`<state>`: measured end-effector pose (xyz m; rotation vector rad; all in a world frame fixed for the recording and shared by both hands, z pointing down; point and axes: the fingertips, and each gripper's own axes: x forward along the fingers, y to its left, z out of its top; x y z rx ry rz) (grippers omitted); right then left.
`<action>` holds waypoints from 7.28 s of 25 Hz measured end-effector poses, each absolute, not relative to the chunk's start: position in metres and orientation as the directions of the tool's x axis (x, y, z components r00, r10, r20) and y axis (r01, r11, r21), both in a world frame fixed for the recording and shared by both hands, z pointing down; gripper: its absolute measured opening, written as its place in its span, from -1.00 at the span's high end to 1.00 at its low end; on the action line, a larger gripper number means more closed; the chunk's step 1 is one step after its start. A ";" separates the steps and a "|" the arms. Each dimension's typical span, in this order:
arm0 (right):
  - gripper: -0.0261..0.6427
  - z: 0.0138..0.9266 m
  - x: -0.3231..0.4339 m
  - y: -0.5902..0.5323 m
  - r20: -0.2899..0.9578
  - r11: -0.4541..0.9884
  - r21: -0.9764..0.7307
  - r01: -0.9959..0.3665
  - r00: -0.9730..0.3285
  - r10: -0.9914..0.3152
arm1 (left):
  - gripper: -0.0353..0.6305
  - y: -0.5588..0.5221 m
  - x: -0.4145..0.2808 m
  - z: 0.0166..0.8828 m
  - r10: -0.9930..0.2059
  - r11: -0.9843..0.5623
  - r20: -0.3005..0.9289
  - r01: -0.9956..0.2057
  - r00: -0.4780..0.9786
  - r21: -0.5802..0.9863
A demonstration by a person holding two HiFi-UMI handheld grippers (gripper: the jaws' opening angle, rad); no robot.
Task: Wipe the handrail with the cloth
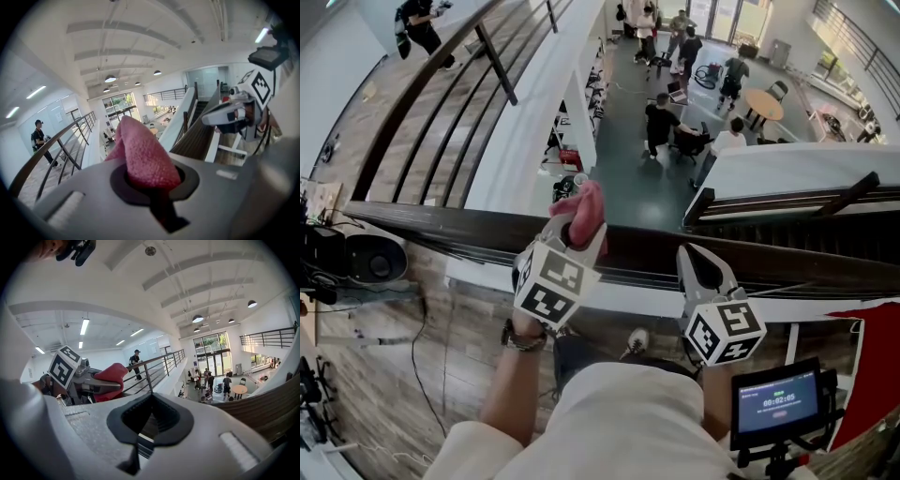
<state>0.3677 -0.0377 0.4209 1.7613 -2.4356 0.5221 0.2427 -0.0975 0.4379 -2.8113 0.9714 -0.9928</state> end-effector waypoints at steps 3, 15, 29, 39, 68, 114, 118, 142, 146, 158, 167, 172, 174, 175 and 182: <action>0.91 0.421 0.368 -0.039 0.267 0.279 -0.220 -0.935 -0.333 -0.905 | 0.80 -0.094 0.252 0.439 -0.544 -0.818 0.574 -0.539 0.612 -0.201; 0.91 0.422 0.371 -0.043 0.263 0.277 -0.204 -0.939 -0.325 -0.909 | 0.80 -0.082 0.296 0.441 -0.498 -0.856 0.571 -0.474 0.653 -0.205; 0.91 0.425 0.373 -0.042 0.250 0.269 -0.201 -0.942 -0.315 -0.916 | 0.80 -0.073 0.322 0.445 -0.450 -0.885 0.585 -0.423 0.675 -0.194; 0.91 0.426 0.379 -0.041 0.236 0.268 -0.218 -0.938 -0.317 -0.918 | 0.80 -0.069 0.331 0.447 -0.440 -0.895 0.573 -0.391 0.691 -0.216; 0.91 0.425 0.376 -0.040 0.223 0.266 -0.191 -0.945 -0.305 -0.926 | 0.80 -0.078 0.296 0.445 -0.452 -0.886 0.578 -0.418 0.680 -0.201; 0.91 0.425 0.380 -0.038 0.218 0.267 -0.188 -0.945 -0.305 -0.927 | 0.80 -0.113 0.196 0.434 -0.630 -0.751 0.515 -0.625 0.582 -0.213; 0.91 0.426 0.382 -0.036 0.216 0.264 -0.187 -0.946 -0.302 -0.929 | 0.80 -0.119 0.176 0.435 -0.657 -0.720 0.514 -0.662 0.552 -0.210; 0.91 0.424 0.379 -0.037 0.230 0.272 -0.176 -0.946 -0.308 -0.923 | 0.80 -0.125 0.133 0.428 -0.733 -0.633 0.431 -0.759 0.526 -0.152; 0.91 0.422 0.376 -0.036 0.230 0.277 -0.171 -0.946 -0.311 -0.922 | 0.80 -0.122 0.130 0.427 -0.740 -0.629 0.419 -0.762 0.526 -0.155; 0.91 0.424 0.368 -0.034 0.240 0.292 -0.168 -0.942 -0.326 -0.915 | 0.80 -0.113 0.120 0.428 -0.762 -0.606 0.378 -0.784 0.526 -0.132; 0.91 0.421 0.370 -0.033 0.247 0.290 -0.179 -0.940 -0.328 -0.912 | 0.80 -0.103 0.111 0.429 -0.782 -0.560 0.324 -0.828 0.533 0.012; 0.91 0.418 0.369 -0.034 0.245 0.292 -0.180 -0.939 -0.330 -0.912 | 0.80 -0.101 0.109 0.428 -0.791 -0.546 0.301 -0.837 0.532 0.044; 0.91 0.418 0.369 -0.034 0.244 0.293 -0.179 -0.939 -0.331 -0.912 | 0.80 -0.100 0.108 0.428 -0.794 -0.542 0.294 -0.838 0.533 0.056; 0.91 0.419 0.369 -0.034 0.244 0.293 -0.178 -0.939 -0.331 -0.912 | 0.80 -0.099 0.108 0.429 -0.794 -0.542 0.290 -0.838 0.535 0.063; 0.91 0.420 0.372 -0.032 0.241 0.289 -0.171 -0.942 -0.324 -0.915 | 0.80 -0.091 0.108 0.432 -0.784 -0.546 0.265 -0.827 0.562 0.137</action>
